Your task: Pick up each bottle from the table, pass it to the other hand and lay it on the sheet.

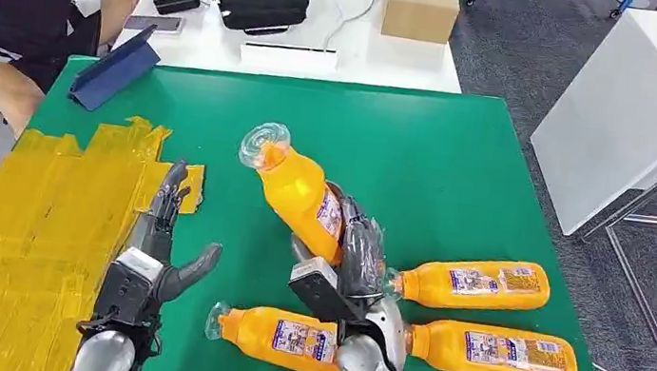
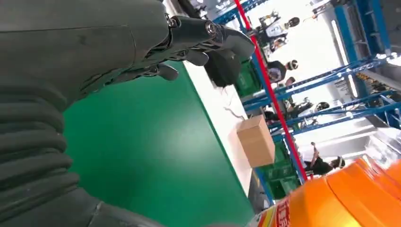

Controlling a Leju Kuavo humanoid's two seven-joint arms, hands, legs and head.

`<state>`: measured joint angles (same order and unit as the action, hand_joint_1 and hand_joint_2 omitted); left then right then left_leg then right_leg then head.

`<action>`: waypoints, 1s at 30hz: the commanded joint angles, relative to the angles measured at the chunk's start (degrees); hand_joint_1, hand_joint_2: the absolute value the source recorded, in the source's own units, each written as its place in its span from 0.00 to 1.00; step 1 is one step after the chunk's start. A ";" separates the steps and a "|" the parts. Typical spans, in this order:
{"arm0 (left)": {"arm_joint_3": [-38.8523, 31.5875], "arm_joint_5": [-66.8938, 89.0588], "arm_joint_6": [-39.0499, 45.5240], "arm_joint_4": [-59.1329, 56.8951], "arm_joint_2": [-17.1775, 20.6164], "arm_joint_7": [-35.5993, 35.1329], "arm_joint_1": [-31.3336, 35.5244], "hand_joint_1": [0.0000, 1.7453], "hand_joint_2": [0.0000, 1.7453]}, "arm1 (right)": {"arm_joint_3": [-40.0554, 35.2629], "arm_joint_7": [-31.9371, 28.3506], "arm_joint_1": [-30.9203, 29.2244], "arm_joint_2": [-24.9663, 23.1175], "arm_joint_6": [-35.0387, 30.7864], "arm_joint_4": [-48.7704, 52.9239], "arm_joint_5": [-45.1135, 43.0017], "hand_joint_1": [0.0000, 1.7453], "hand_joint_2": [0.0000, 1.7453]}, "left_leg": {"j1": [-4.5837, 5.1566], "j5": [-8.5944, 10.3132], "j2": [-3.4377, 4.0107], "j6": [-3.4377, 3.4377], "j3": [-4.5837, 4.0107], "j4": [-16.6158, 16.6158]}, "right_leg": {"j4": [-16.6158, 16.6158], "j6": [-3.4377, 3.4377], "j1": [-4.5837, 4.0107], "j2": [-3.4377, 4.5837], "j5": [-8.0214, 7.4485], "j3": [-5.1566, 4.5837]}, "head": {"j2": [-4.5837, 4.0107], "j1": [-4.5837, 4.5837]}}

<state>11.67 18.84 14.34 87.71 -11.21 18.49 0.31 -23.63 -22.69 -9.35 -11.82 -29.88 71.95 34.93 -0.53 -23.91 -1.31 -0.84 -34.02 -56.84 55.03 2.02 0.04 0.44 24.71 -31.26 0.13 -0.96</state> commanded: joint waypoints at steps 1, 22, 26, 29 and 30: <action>1.13 -1.30 -2.13 -6.59 2.27 -2.21 5.55 0.00 1.00 | -0.48 -0.72 -0.94 -0.76 0.85 -2.34 0.04 1.00 1.00 | 0.01 -0.02 0.01 0.00 0.11 0.05 | -0.06 -0.01 -0.01 -0.06 0.04 0.13 | 0.00 0.00; 6.81 -9.93 -13.24 -9.10 3.83 -1.74 7.78 0.00 1.00 | -6.41 0.99 -7.60 -3.80 -0.88 -16.14 4.26 1.00 1.00 | 0.02 -0.06 0.13 0.01 0.21 0.07 | -0.07 -0.01 0.00 0.01 0.06 0.23 | 0.00 0.02; 7.22 -10.45 -13.38 -10.27 3.56 -1.68 8.56 0.00 1.00 | -9.35 1.17 -8.64 -4.85 -2.11 -19.48 7.45 1.00 1.00 | 0.01 -0.15 0.22 0.03 0.42 0.08 | -0.08 -0.03 -0.03 0.00 0.14 0.44 | 0.00 0.00; 7.08 -10.84 -13.37 -11.53 3.37 -1.65 9.40 0.00 1.00 | -11.80 1.68 -8.42 -5.85 -3.76 -21.53 9.96 1.00 1.00 | -0.01 -0.06 0.09 0.02 0.20 0.07 | -0.07 -0.02 -0.03 -0.01 0.05 0.23 | 0.00 0.02; 7.08 -10.84 -13.37 -11.53 3.37 -1.65 9.40 0.00 1.00 | -11.80 1.68 -8.42 -5.85 -3.76 -21.53 9.96 1.00 1.00 | -0.01 -0.05 0.10 0.02 0.17 0.07 | -0.07 -0.02 -0.02 0.02 0.04 0.18 | 0.00 0.00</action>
<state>16.76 8.59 1.36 81.81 -8.70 16.85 6.31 -29.51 -21.51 -14.48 -16.70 -31.98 59.23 41.71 -0.54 -23.90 -1.32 -0.84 -34.03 -56.84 55.03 2.02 0.03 0.44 24.71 -31.25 0.13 -0.96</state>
